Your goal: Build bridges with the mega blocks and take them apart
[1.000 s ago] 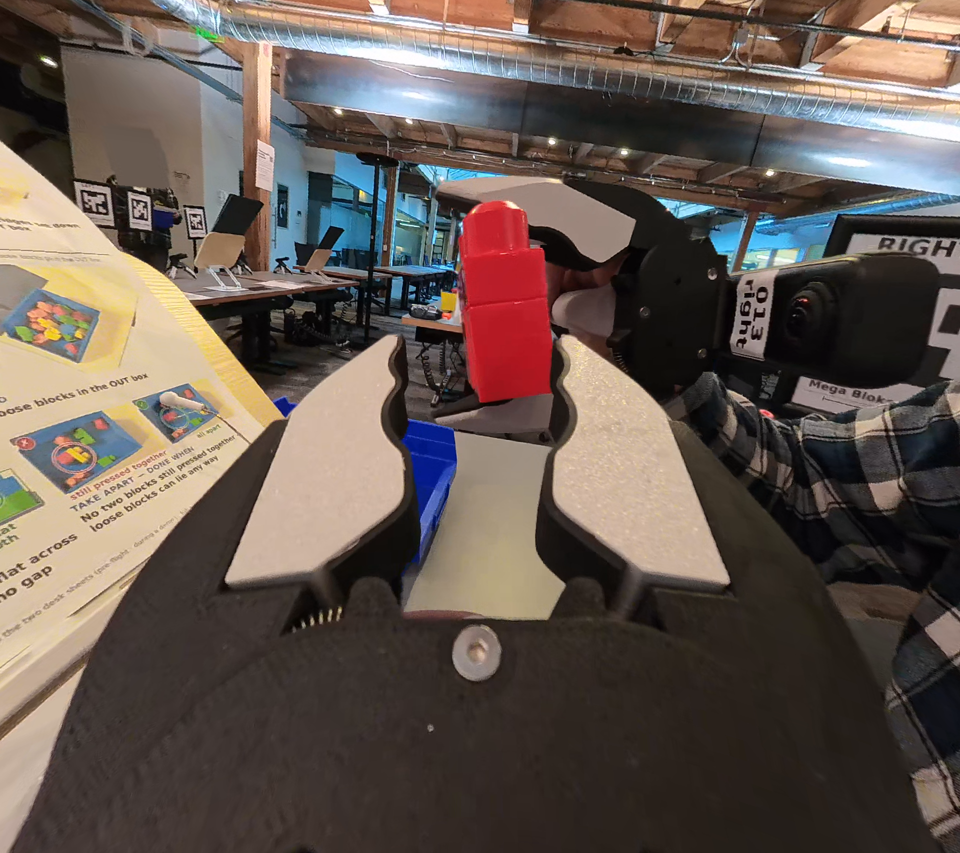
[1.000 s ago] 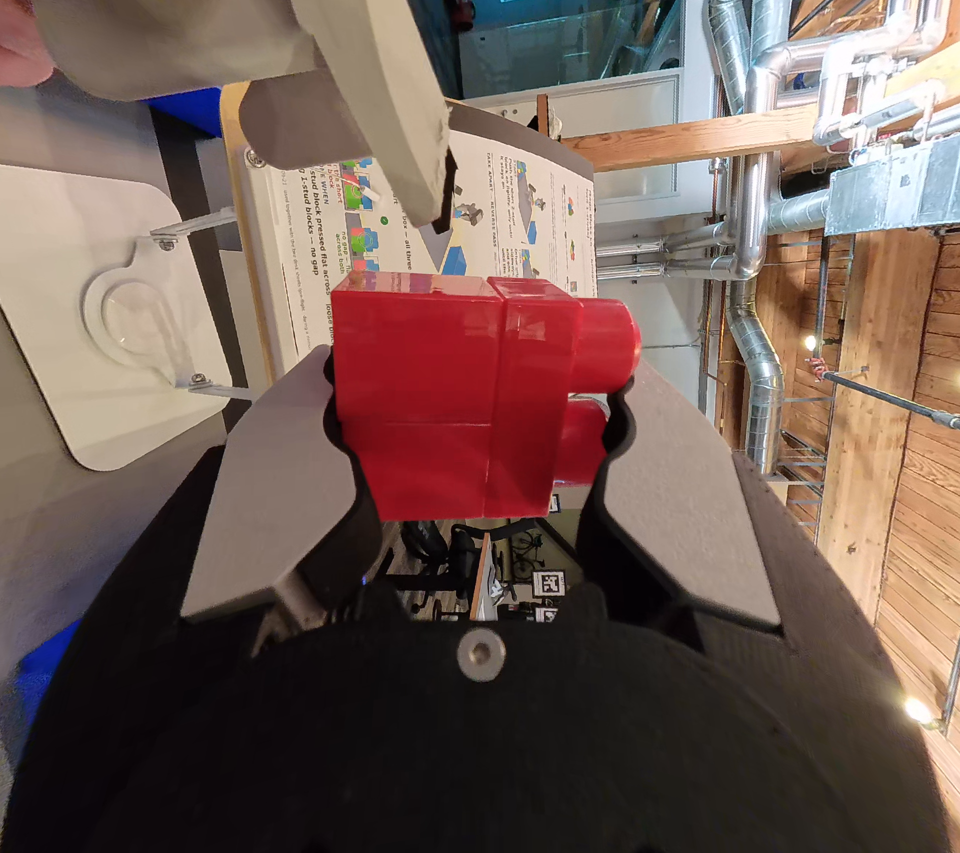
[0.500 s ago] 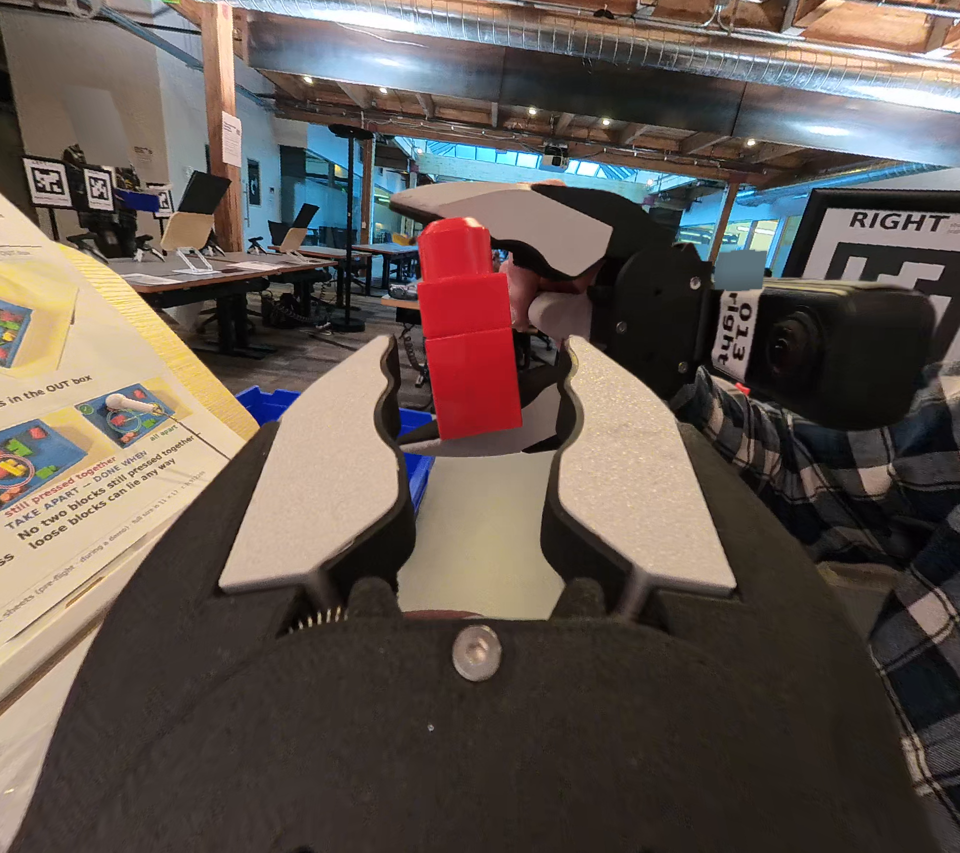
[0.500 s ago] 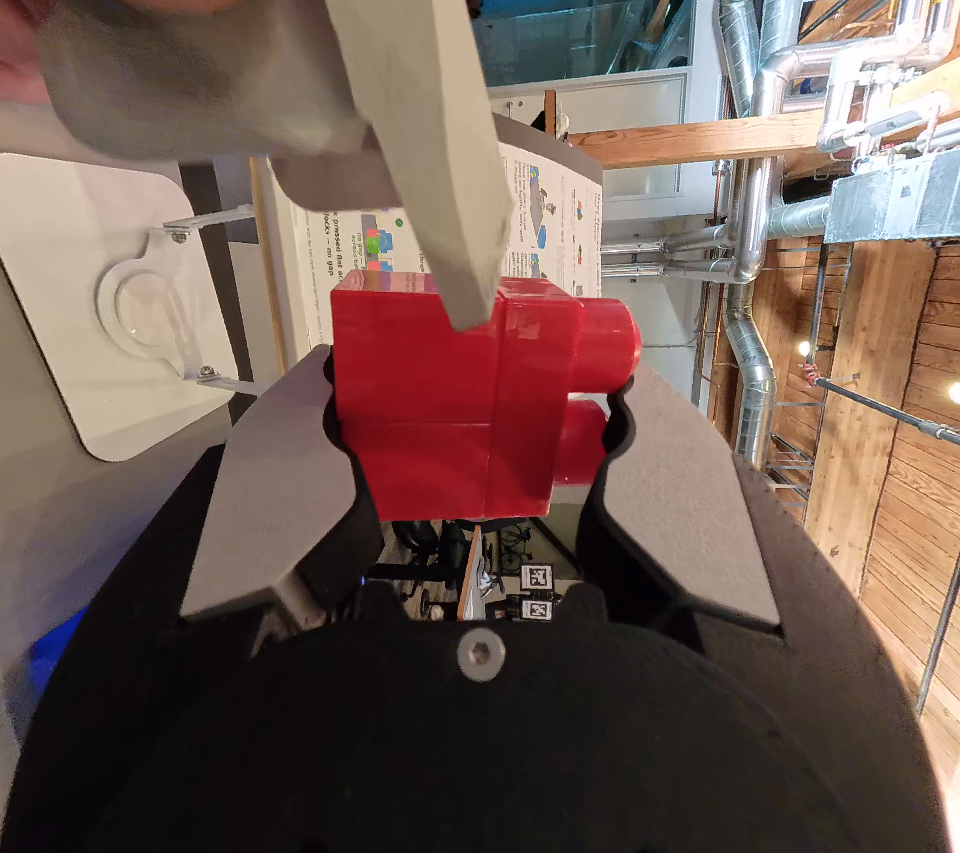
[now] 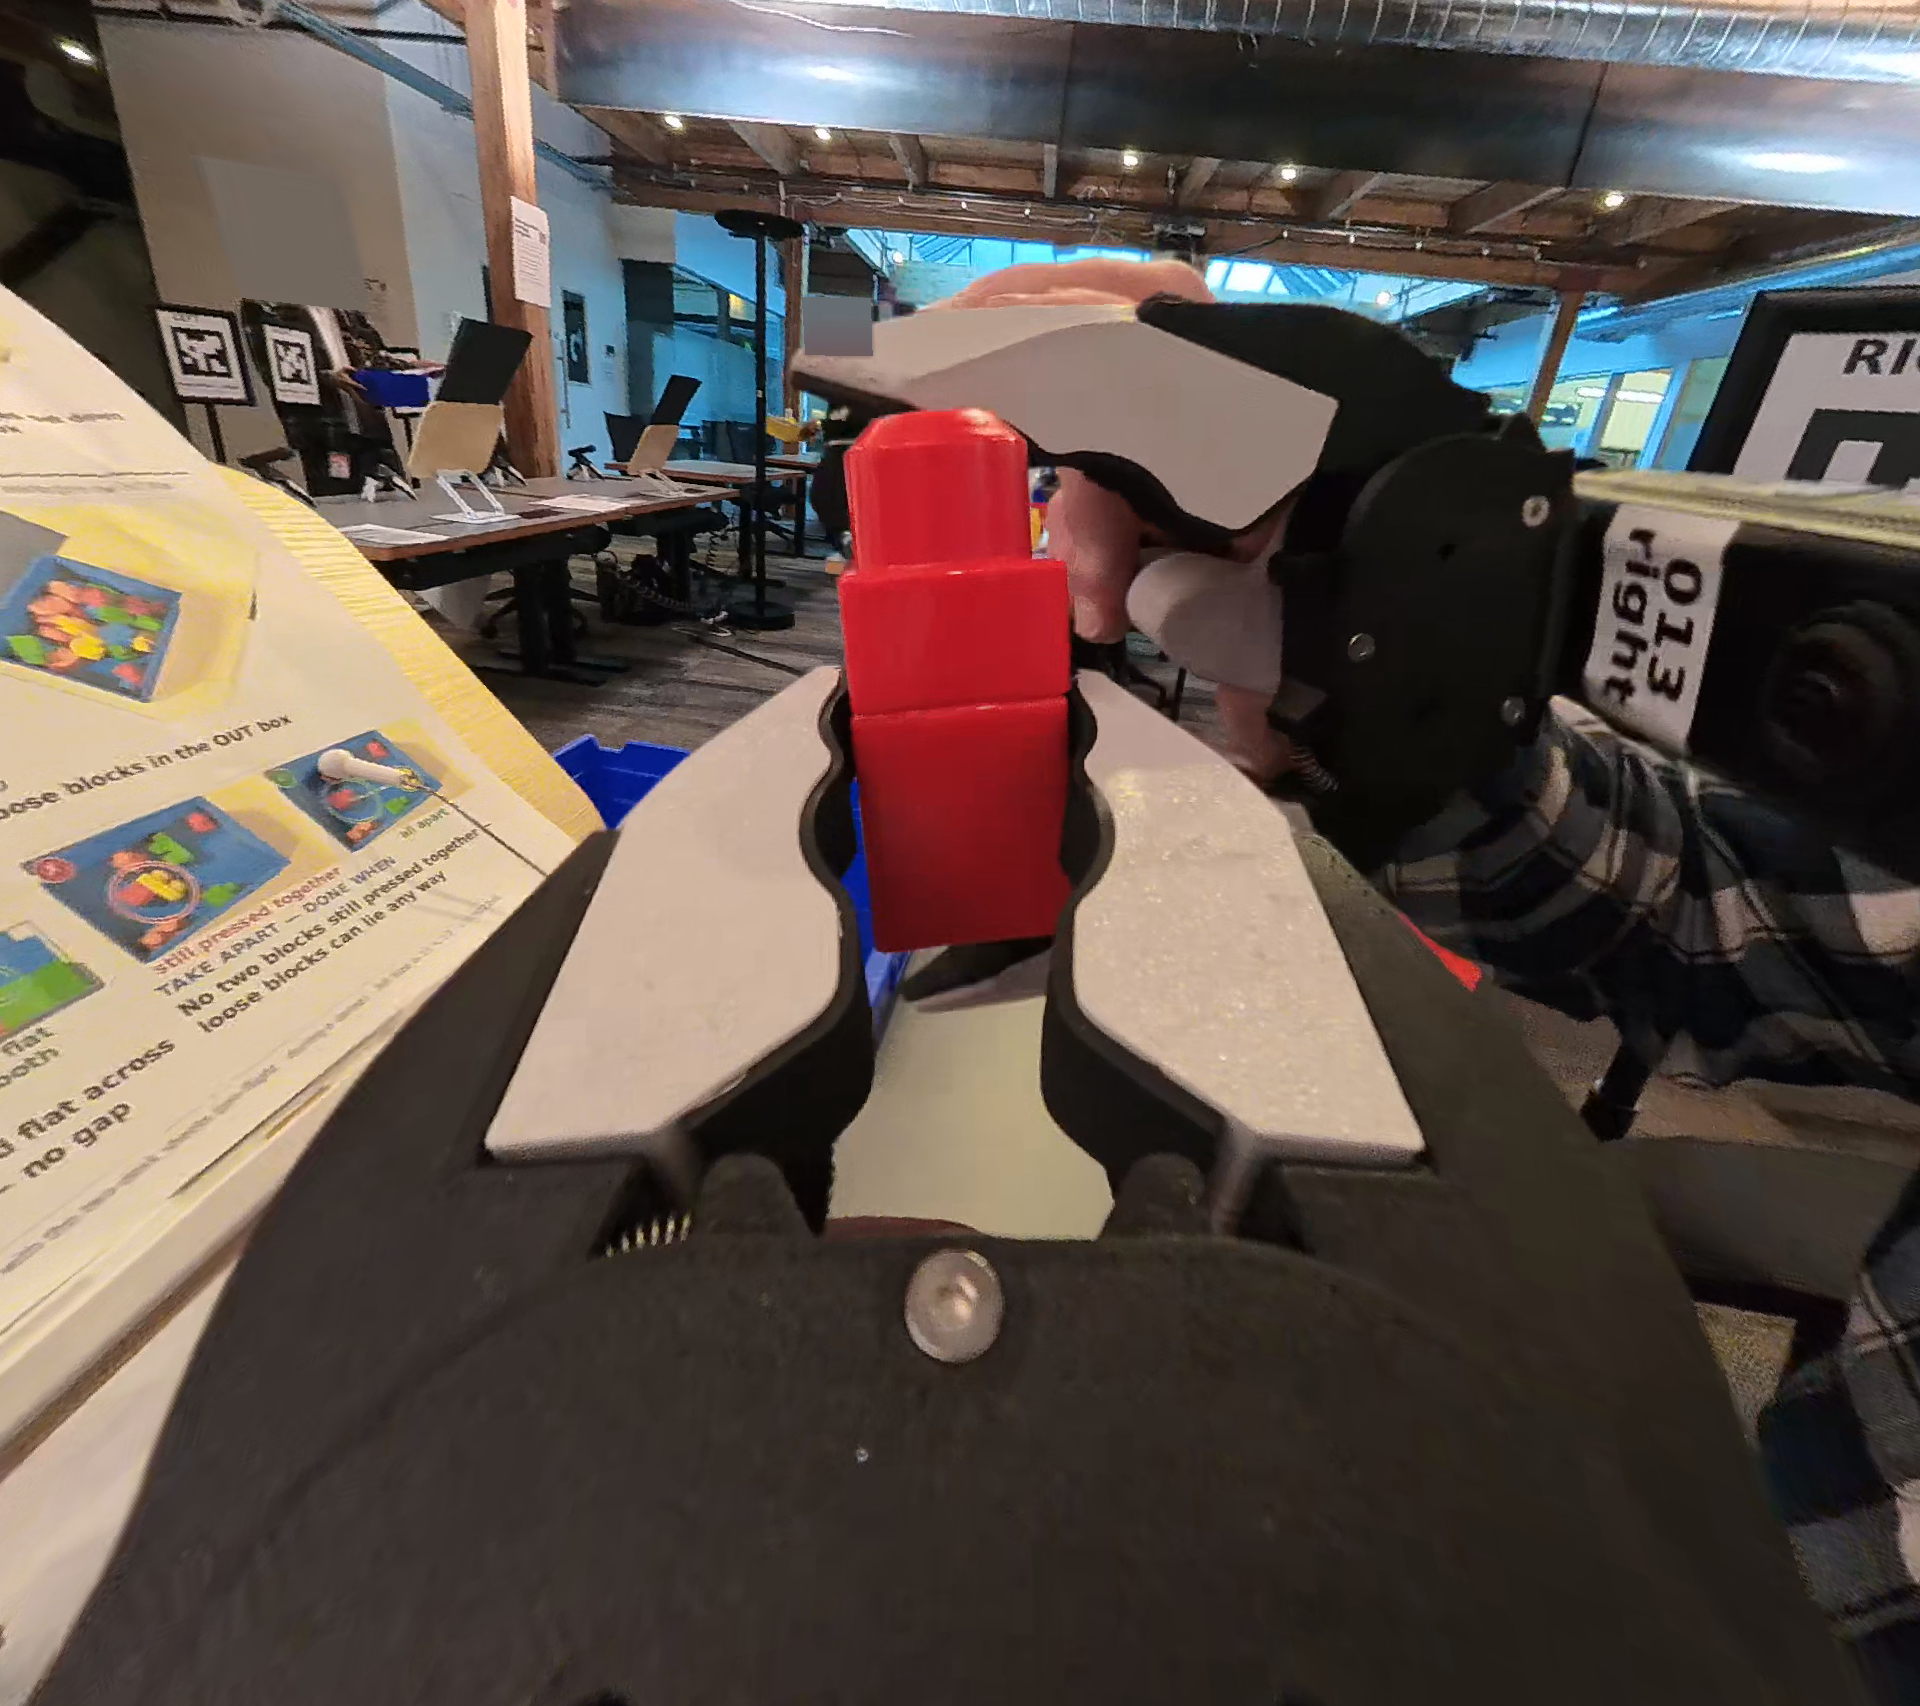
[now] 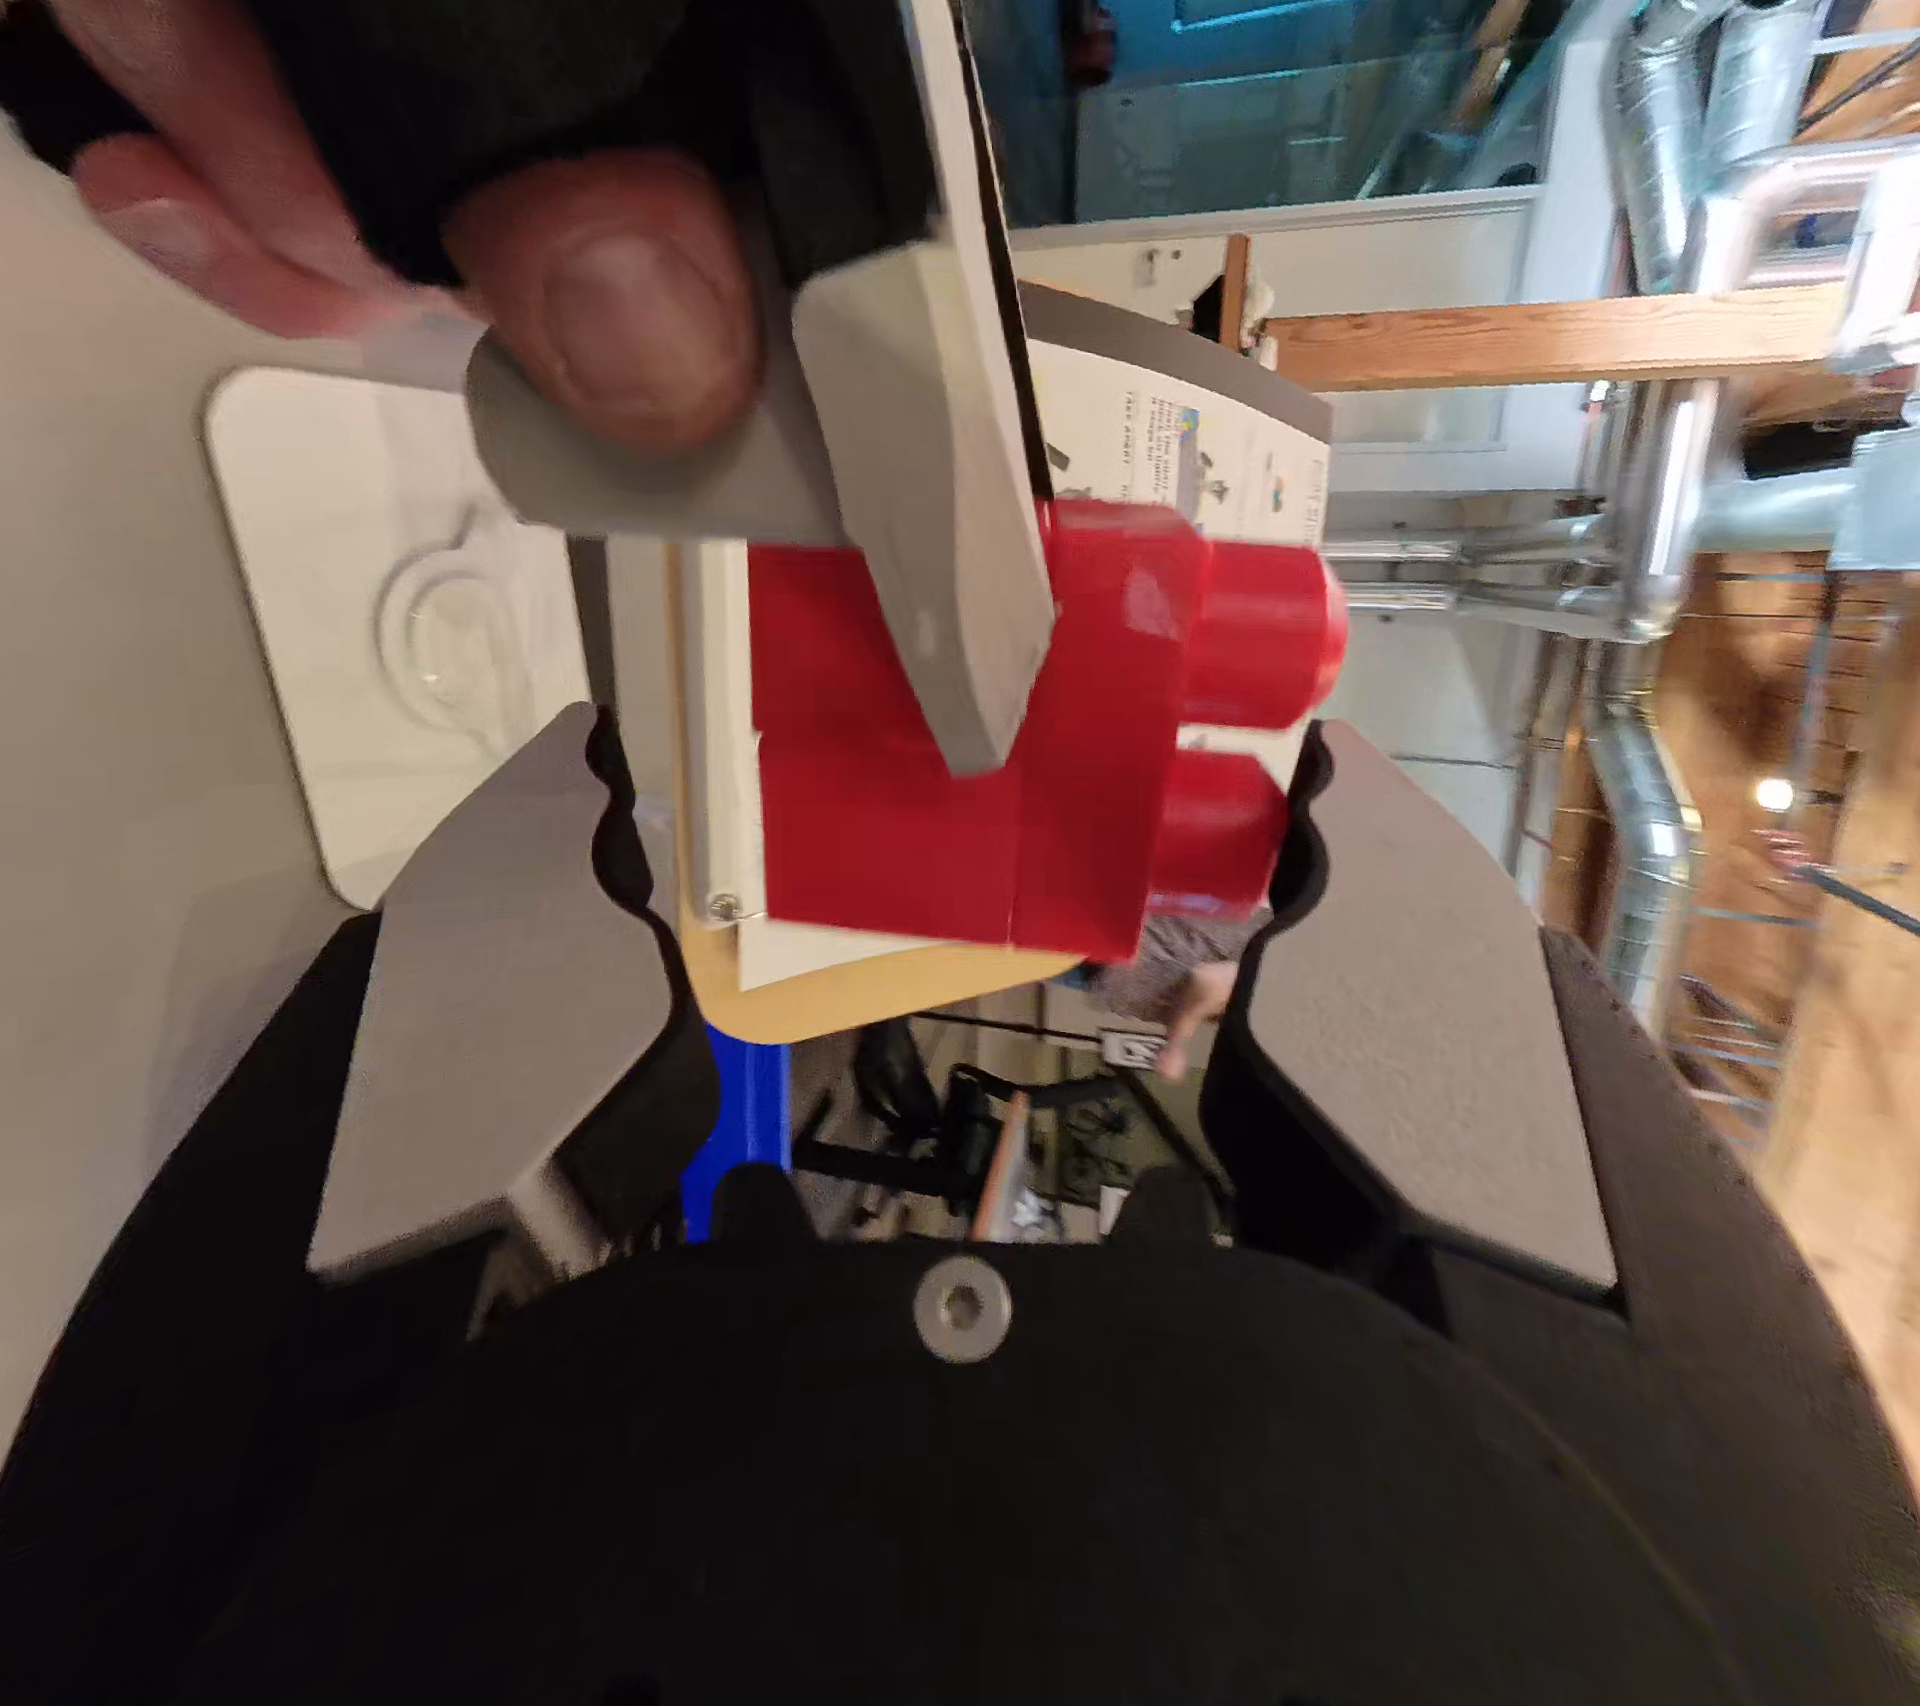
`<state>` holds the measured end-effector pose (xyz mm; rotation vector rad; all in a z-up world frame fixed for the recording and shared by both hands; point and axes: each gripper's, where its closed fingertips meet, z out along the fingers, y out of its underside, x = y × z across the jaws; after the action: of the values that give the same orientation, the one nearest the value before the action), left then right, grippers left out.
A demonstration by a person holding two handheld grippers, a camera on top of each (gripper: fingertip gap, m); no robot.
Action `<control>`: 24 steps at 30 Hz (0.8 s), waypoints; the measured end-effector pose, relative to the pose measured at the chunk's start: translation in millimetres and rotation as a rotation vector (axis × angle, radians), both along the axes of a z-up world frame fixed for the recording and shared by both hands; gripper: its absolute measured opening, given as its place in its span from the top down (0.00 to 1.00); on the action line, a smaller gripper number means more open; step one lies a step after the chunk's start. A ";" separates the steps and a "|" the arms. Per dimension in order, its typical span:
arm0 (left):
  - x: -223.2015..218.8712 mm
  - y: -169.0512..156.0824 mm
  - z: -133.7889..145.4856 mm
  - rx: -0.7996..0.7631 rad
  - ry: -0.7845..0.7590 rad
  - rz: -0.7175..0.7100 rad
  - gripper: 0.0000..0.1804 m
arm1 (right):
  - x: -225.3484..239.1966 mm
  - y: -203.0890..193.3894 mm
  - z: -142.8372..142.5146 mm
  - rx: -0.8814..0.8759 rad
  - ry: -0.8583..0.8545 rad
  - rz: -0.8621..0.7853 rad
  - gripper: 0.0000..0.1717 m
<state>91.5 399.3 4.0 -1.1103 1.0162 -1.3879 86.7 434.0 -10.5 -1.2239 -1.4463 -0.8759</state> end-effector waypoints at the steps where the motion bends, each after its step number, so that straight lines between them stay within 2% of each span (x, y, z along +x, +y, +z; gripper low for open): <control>1: -2.2 1.0 1.2 0.002 0.000 -0.005 0.80 | 0.9 -3.8 0.4 -0.045 0.038 0.015 0.29; 8: -13.6 7.7 -0.6 0.060 0.035 -0.041 0.80 | 21.3 -29.9 22.2 -0.458 0.301 0.133 0.42; 10: -12.6 6.0 -4.5 0.085 0.065 -0.055 0.80 | 21.4 -37.5 27.6 -0.614 0.326 0.180 0.53; 12: -9.6 1.7 -11.2 0.123 0.112 -0.073 0.80 | 17.9 -42.0 34.8 -0.751 0.343 0.225 0.60; 16: -6.2 -3.2 -14.0 0.145 0.121 -0.089 0.80 | 10.9 -45.7 30.4 -0.966 0.278 0.241 0.58; 21: -4.3 -9.2 -14.7 0.169 0.115 -0.114 0.80 | -6.5 -43.3 10.8 -1.068 0.173 0.235 0.64; 24: -4.1 -9.9 -14.9 0.180 0.116 -0.112 0.80 | -10.8 -44.7 3.0 -1.136 0.150 0.230 0.73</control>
<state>87.4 389.4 -10.9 -1.0218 1.2781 -1.3031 75.9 389.3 -7.5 -1.7975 -1.9628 0.3000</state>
